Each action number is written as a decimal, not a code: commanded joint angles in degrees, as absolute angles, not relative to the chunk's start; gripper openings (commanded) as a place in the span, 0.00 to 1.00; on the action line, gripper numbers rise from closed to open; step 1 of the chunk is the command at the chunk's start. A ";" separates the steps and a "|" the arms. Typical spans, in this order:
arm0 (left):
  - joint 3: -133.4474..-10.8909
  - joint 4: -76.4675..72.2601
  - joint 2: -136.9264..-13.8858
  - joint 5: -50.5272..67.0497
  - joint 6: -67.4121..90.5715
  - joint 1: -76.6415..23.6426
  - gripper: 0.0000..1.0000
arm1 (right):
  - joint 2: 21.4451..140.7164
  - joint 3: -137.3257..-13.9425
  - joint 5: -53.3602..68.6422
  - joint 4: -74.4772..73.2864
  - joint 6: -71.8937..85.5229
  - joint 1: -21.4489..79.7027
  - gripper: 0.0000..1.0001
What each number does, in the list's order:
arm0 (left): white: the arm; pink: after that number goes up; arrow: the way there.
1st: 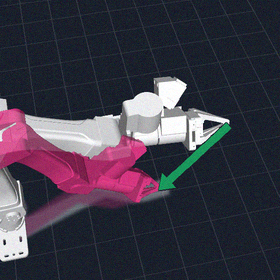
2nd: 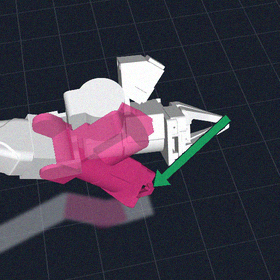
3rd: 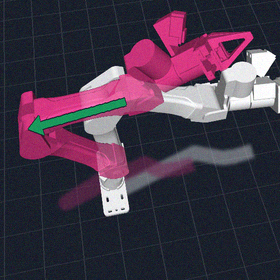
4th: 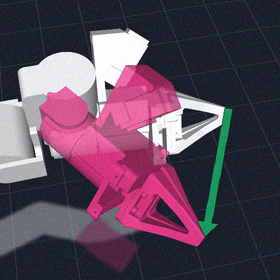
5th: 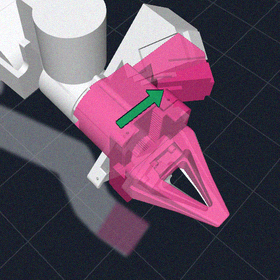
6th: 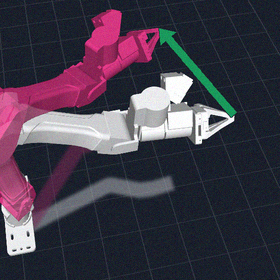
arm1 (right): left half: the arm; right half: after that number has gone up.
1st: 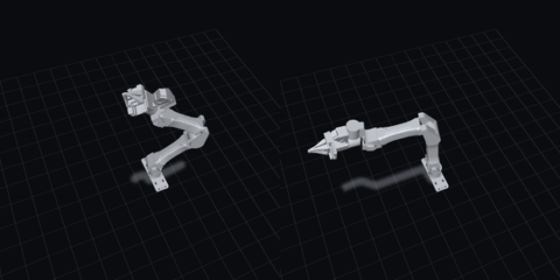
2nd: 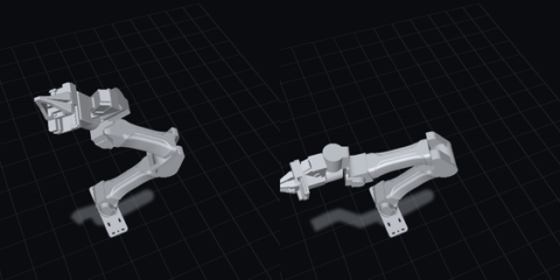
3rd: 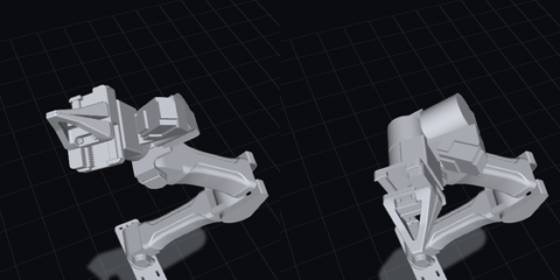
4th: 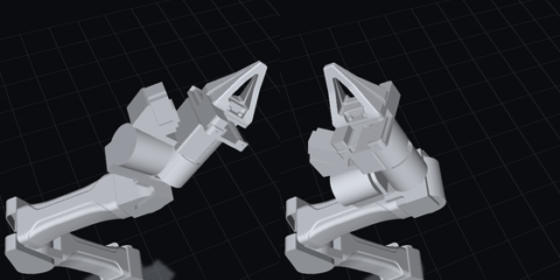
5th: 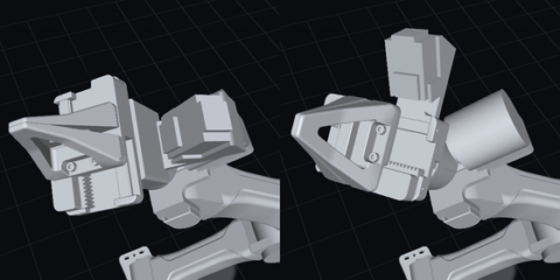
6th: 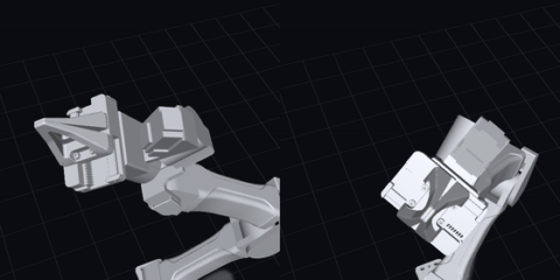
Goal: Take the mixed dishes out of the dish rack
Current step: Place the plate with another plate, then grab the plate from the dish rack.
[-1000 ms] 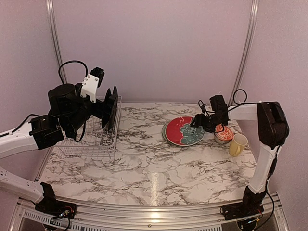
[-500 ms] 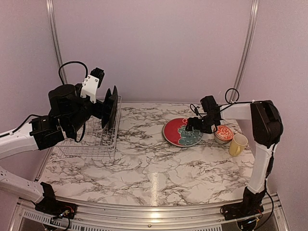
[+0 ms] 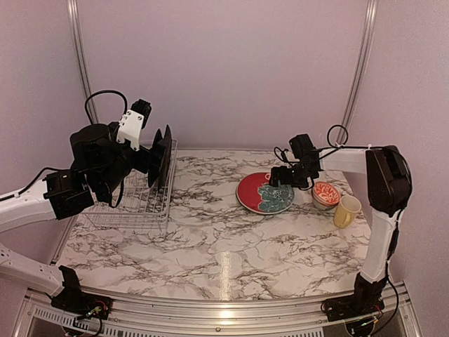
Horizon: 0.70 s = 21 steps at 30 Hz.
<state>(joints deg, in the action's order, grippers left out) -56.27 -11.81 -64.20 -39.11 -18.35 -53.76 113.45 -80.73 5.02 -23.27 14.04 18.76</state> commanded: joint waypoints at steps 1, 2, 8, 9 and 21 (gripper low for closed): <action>-55.55 -13.67 -63.06 -40.58 -19.27 -53.35 0.99 | 110.89 -81.61 6.23 -22.79 14.38 19.69 0.99; -55.59 -13.71 -63.02 -40.77 -19.26 -53.35 0.99 | 110.28 -81.65 5.98 -22.96 14.40 19.69 0.98; -55.16 -14.43 -62.65 -41.48 -19.51 -52.82 0.99 | 104.81 -81.27 1.77 -24.94 13.51 20.09 0.98; -55.16 -14.57 -62.48 -41.44 -19.32 -52.40 0.99 | 103.38 -80.05 1.12 -24.99 13.11 20.37 0.99; -55.98 -12.14 -61.99 -33.38 -9.60 -40.09 0.99 | 87.20 -64.64 12.04 -15.22 13.73 21.67 0.99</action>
